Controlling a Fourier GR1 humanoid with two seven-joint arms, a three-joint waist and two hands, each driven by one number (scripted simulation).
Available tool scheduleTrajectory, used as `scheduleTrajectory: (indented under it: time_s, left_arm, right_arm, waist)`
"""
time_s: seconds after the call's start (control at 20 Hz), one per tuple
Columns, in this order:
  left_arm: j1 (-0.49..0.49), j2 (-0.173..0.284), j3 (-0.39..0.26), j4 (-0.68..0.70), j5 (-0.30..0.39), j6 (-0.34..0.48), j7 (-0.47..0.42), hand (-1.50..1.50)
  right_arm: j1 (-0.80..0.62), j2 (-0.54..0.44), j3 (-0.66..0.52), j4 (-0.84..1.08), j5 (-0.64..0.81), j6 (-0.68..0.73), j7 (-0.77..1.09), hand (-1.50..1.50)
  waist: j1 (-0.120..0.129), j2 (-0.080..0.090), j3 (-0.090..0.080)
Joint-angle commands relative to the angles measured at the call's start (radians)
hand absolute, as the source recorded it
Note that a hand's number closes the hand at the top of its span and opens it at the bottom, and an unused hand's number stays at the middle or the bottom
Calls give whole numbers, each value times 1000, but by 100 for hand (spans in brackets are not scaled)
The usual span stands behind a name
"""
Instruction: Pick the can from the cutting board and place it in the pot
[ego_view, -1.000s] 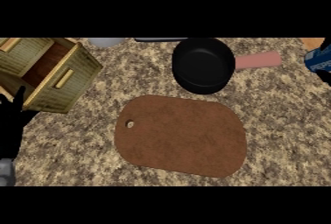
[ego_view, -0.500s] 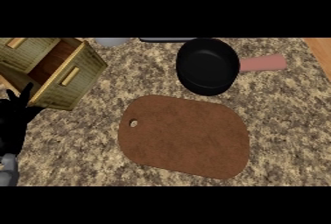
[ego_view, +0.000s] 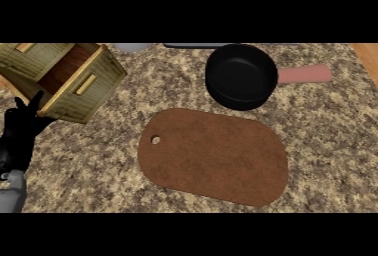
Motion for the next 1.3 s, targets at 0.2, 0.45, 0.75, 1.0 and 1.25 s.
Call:
scheduleTrajectory:
  time_s: [0.2,0.45,0.75,1.0,1.25]
  left_arm:
    - [15,-55,-41,71,-19,-7,34,0]
    - [30,-31,10,87,11,-36,-8,0]
    - [13,-51,-12,99,-21,-28,-2,0]
    - [15,-20,32,92,12,-67,1,0]
    - [18,-61,5,100,-37,-25,-12,0]
  right_arm:
    - [-173,140,117,39,54,43,204,150]
    - [-237,225,169,106,86,65,242,150]
    - [-180,382,250,195,138,22,232,150]
    - [-205,476,221,305,109,25,291,-150]
    - [-204,560,114,366,16,-35,264,-150]
  waist:
    - [2,14,-15]
    - [7,15,-15]
    - [4,20,-14]
    - [8,18,-14]
    - [-3,17,-14]
